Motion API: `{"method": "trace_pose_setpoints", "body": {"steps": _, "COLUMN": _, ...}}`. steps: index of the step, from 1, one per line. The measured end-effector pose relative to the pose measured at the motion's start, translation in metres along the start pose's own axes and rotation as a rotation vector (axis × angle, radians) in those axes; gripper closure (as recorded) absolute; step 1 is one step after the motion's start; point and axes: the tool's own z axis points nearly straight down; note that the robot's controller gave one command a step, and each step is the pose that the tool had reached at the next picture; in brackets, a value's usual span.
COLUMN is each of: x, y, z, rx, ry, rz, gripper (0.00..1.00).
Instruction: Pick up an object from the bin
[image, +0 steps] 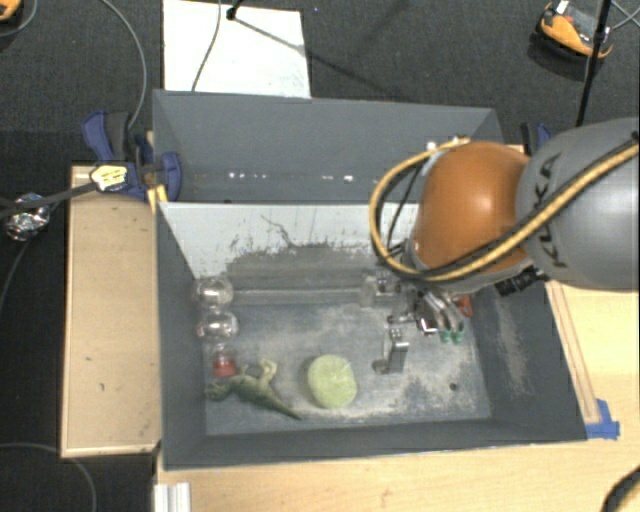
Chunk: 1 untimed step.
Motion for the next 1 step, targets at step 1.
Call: {"method": "trace_pose_setpoints", "body": {"steps": 1, "x": -0.0053, "y": -0.0036, "z": -0.0095, "rx": -0.003, "ry": 0.007, "rz": -0.118, "gripper": 0.00}}
